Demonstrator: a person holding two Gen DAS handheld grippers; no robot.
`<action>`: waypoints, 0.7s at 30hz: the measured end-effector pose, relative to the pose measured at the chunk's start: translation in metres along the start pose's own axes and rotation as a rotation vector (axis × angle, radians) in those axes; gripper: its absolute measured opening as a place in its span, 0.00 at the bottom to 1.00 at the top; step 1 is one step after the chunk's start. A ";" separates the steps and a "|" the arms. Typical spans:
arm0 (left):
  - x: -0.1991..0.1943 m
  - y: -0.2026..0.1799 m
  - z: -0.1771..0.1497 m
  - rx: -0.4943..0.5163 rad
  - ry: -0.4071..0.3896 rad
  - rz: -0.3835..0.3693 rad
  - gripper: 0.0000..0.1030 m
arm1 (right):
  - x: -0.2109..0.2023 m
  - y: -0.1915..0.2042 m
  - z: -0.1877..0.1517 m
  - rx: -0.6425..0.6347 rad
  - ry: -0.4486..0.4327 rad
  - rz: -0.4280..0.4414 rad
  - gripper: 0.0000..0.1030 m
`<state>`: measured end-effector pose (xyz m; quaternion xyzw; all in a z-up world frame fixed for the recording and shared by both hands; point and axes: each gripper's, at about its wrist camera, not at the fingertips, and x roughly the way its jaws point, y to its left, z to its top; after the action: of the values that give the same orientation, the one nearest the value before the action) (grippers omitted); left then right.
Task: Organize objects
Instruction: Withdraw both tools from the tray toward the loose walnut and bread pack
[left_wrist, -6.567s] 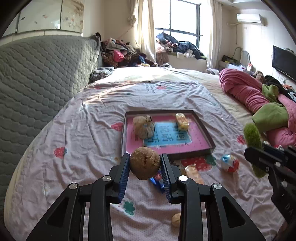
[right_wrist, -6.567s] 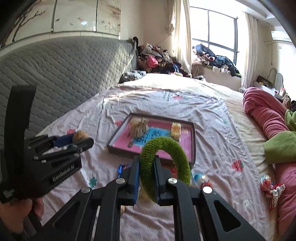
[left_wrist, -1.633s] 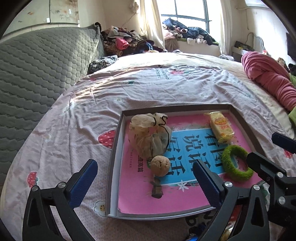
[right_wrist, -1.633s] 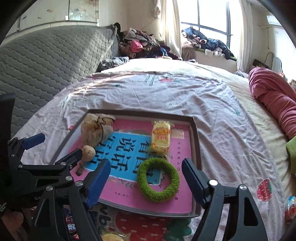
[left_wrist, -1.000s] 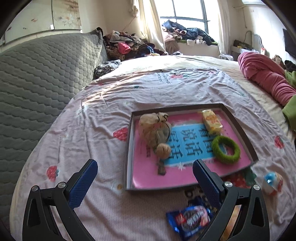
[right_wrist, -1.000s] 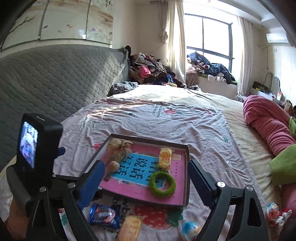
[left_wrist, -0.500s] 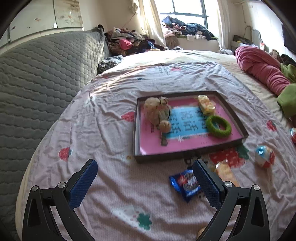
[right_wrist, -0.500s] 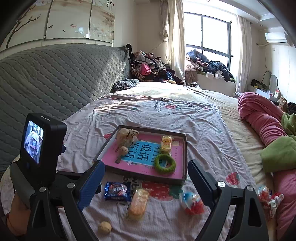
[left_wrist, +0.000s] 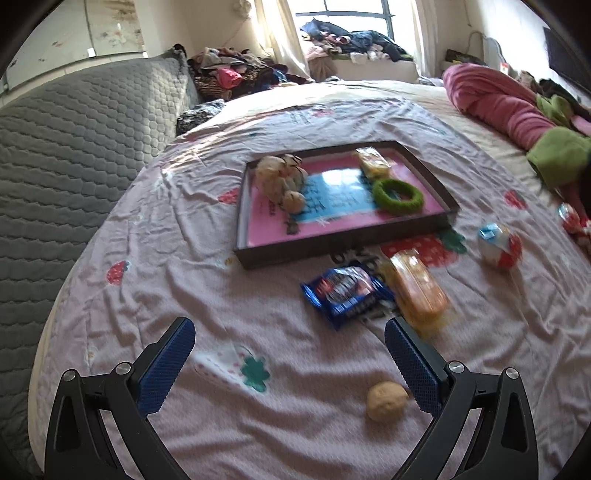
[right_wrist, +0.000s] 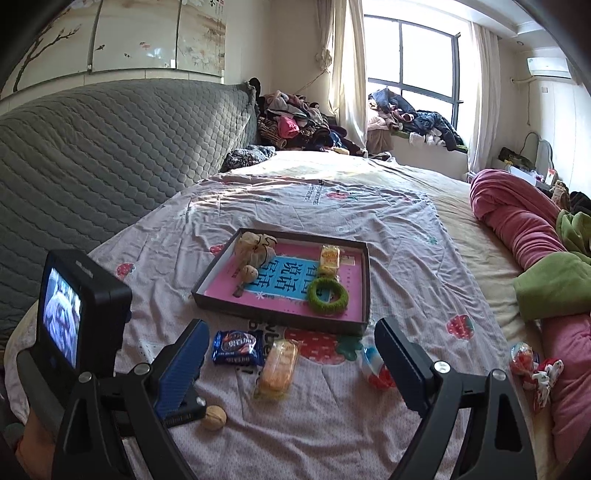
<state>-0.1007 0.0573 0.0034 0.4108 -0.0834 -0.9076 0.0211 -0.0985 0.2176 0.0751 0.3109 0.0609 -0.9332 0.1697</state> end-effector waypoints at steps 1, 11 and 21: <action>-0.001 -0.002 -0.004 -0.002 0.001 -0.009 0.99 | 0.001 0.000 -0.002 -0.004 0.002 -0.001 0.88; -0.004 -0.015 -0.024 0.001 0.007 -0.027 0.99 | 0.015 0.003 -0.022 -0.022 0.059 -0.004 0.88; 0.008 -0.020 -0.039 -0.007 0.019 -0.059 0.99 | 0.045 0.004 -0.040 -0.043 0.130 -0.016 0.88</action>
<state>-0.0759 0.0708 -0.0308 0.4216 -0.0681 -0.9042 -0.0033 -0.1086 0.2101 0.0163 0.3666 0.0944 -0.9108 0.1646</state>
